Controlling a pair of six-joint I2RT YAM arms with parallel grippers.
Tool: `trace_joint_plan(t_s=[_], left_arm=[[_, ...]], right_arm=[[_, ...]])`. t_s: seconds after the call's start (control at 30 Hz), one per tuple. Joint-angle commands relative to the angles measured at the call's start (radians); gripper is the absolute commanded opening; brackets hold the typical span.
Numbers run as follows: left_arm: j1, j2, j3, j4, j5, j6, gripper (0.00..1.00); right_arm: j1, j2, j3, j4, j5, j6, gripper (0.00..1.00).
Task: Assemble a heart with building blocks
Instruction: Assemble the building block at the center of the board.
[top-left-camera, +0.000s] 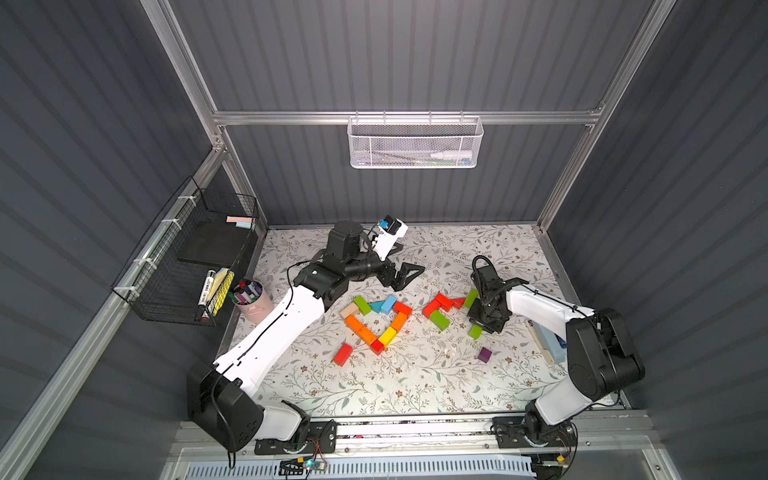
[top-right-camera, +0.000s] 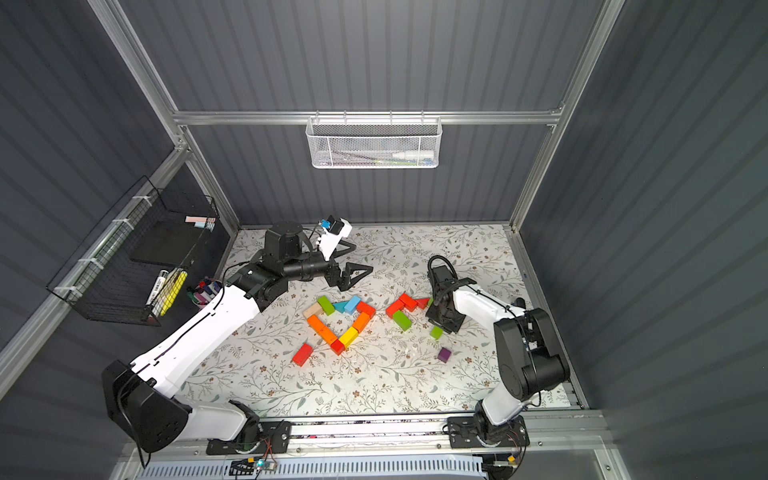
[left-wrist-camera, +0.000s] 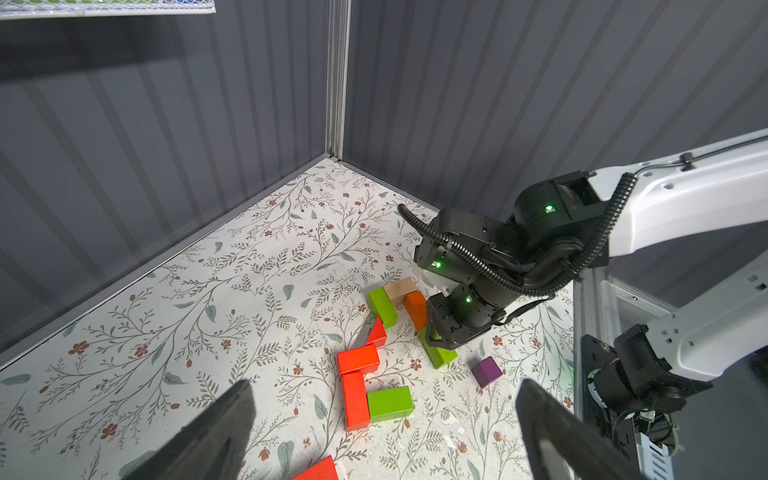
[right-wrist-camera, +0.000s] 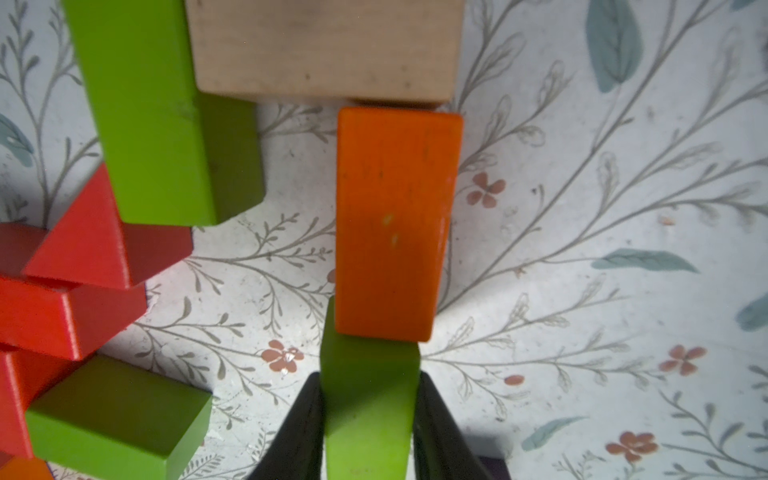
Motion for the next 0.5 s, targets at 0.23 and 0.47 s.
trace_joint_plan(t_s=[0.23, 0.47], left_arm=[[0.011, -0.008, -0.009, 0.012, -0.001, 0.006, 0.99], [0.012, -0.009, -0.009, 0.011, 0.0, 0.007, 0.99]], right_arm=[[-0.007, 0.014, 0.0, -0.035, 0.018, -0.007, 0.36], [-0.007, 0.005, -0.004, -0.044, 0.023, -0.004, 0.46]])
